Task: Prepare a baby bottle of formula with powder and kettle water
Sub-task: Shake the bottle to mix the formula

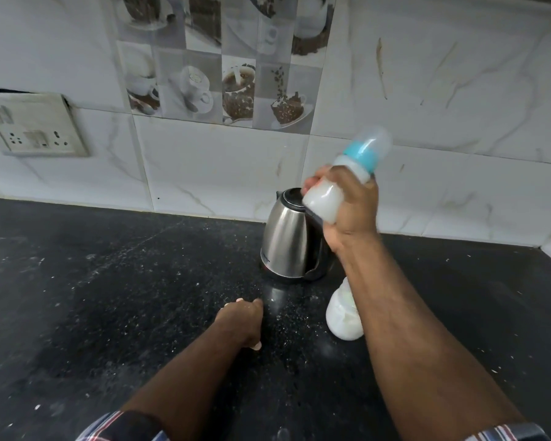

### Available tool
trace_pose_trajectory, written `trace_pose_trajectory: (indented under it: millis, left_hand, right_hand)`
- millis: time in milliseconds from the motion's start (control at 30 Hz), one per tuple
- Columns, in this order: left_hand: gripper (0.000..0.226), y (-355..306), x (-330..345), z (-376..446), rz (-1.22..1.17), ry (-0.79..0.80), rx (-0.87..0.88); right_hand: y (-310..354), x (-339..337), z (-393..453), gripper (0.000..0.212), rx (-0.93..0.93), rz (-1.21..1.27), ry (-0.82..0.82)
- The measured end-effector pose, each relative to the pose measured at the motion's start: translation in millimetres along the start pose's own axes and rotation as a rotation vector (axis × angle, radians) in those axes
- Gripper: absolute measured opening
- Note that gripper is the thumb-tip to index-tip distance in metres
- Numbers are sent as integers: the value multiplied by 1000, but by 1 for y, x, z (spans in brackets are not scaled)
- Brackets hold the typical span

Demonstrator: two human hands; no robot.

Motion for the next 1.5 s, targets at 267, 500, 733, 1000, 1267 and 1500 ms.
trace_pose_trajectory:
  millis: [267,500,733,1000,1267,1500]
  left_hand:
    - [90,-1,-2,-4,-19,14,-4]
    - [84,-1,-4,-9,-28,7,-3]
    - [85,-2,-5,-9,-24,11,-1]
    - [87,-3,-5,-9,-23,16,-5]
    - [88,-2,-5,-9,-30,28,-16]
    - [87,-2,-5,-9,-26,27,-10]
  right_hand:
    - [-11,2,-9,54,40,-42,21]
    - [-16,7,-13,43,56,-118,76]
    - [-27,10,-25,46,106,-294,113]
    - [-38,7,-32,45,115,-329,125]
    - [-45,2,-35,46,130,-363,148]
    - [-46,7,-45,39,136,-362,189]
Point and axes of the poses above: each hand's wrist, its own z-axis towards the middle knuckle, its own x-axis out of the palm, y = z × x, the point moved 7 cm from there along z, towards the middle knuckle, and after that the axes turned 3 degrees about -z, right-handed, at the moved point
